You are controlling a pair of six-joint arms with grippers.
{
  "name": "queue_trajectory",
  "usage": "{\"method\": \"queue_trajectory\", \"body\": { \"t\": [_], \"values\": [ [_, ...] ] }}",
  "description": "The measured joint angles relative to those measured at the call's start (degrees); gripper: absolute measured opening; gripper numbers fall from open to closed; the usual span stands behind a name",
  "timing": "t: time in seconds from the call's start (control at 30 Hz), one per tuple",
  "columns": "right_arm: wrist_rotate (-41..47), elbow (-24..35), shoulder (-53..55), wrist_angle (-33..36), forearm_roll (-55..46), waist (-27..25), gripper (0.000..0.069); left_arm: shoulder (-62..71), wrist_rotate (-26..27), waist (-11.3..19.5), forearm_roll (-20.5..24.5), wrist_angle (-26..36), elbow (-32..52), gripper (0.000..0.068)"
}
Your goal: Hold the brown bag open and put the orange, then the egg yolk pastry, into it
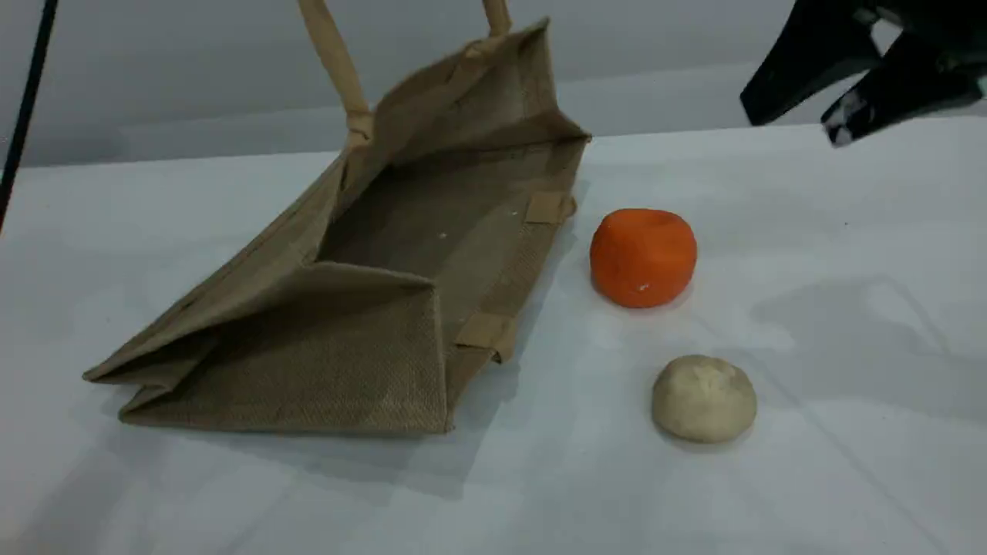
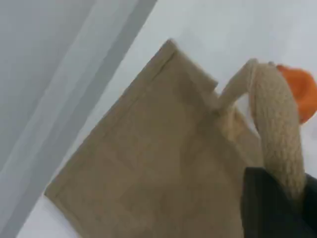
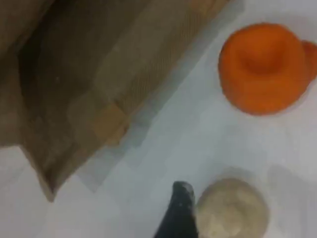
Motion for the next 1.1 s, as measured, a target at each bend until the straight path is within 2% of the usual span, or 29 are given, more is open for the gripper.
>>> {"method": "queue_trajectory", "body": {
  "t": [0.13, 0.7, 1.0, 1.1],
  "values": [
    [0.1, -1.6, 2.5, 2.4, 1.2, 0.0, 0.0584, -2.3, 0.0, 0.0, -1.6, 0.0, 0.0, 0.0098],
    [0.4, -2.6, 6.0, 6.3, 3.4, 0.3, 0.0584, -5.3, -0.2, 0.0, -0.7, 0.0, 0.1, 0.0098],
    [0.1, -3.4, 10.2, 0.4, 3.9, 6.7, 0.0584, -5.2, -0.3, 0.0, -0.9, 0.0, 0.1, 0.0098],
    [0.1, -4.6, 12.4, -1.6, 4.4, 7.0, 0.0584, -5.2, -0.3, 0.0, -1.1, 0.0, 0.1, 0.0098]
  ]
}}
